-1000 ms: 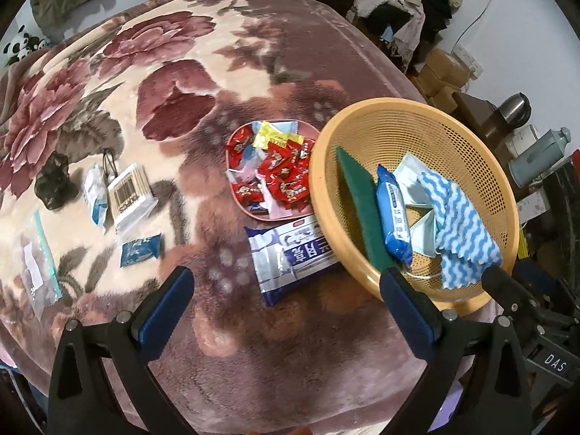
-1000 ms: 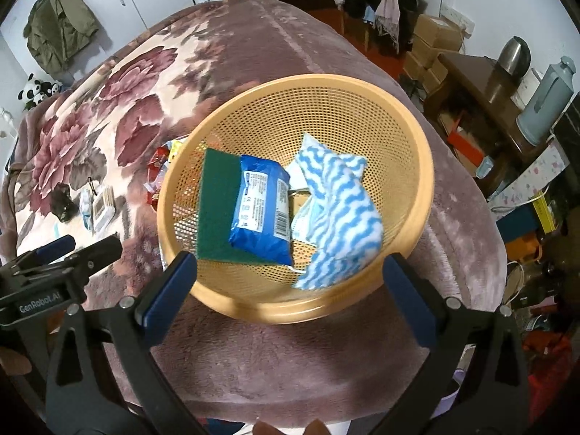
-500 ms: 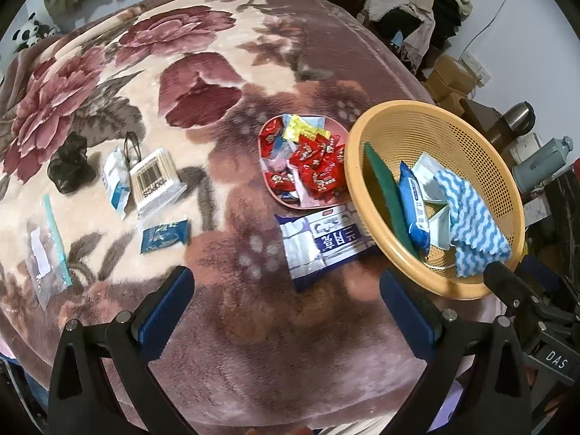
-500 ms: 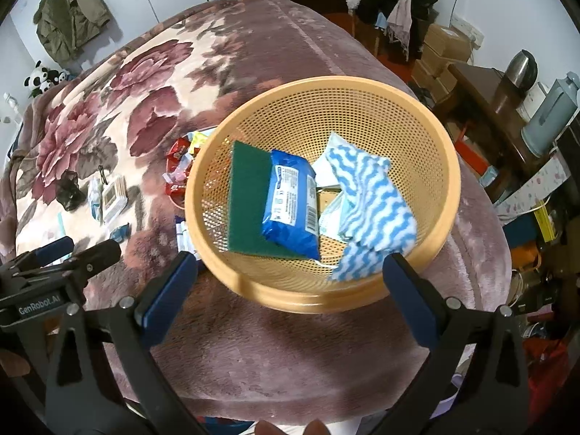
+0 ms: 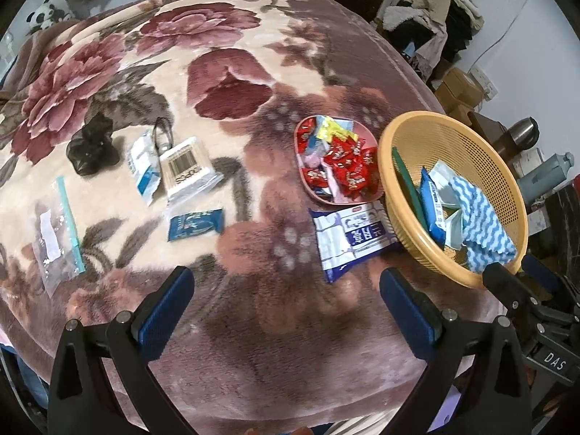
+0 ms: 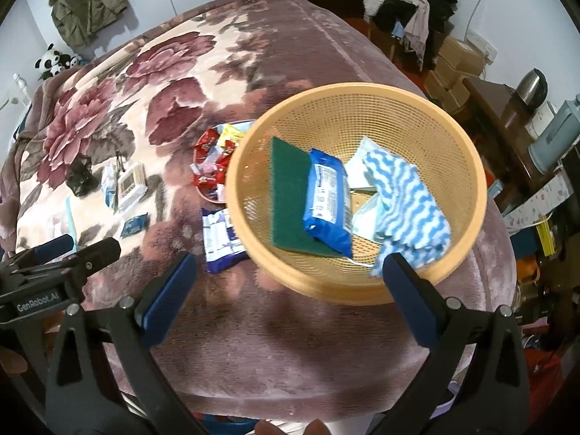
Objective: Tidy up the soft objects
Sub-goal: 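Withdraw both tools from the basket back over the blanket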
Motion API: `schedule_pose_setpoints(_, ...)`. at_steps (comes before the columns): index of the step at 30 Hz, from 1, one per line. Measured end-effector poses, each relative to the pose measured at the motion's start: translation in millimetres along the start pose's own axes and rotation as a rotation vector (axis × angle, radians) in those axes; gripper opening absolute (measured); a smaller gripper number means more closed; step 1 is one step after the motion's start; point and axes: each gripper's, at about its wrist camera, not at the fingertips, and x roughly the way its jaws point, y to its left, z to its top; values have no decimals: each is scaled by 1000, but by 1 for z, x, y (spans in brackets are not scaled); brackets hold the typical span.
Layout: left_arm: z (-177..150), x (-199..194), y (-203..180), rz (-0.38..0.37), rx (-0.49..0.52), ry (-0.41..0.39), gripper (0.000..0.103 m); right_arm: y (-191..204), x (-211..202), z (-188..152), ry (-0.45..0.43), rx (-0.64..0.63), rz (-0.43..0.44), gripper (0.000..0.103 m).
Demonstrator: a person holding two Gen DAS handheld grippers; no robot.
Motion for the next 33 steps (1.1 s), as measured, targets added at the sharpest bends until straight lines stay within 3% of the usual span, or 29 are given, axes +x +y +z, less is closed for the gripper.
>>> schedule_pose_setpoints(33, -15, 4, 101, 38, -143, 19, 102, 91, 28, 0, 48, -140, 49, 103)
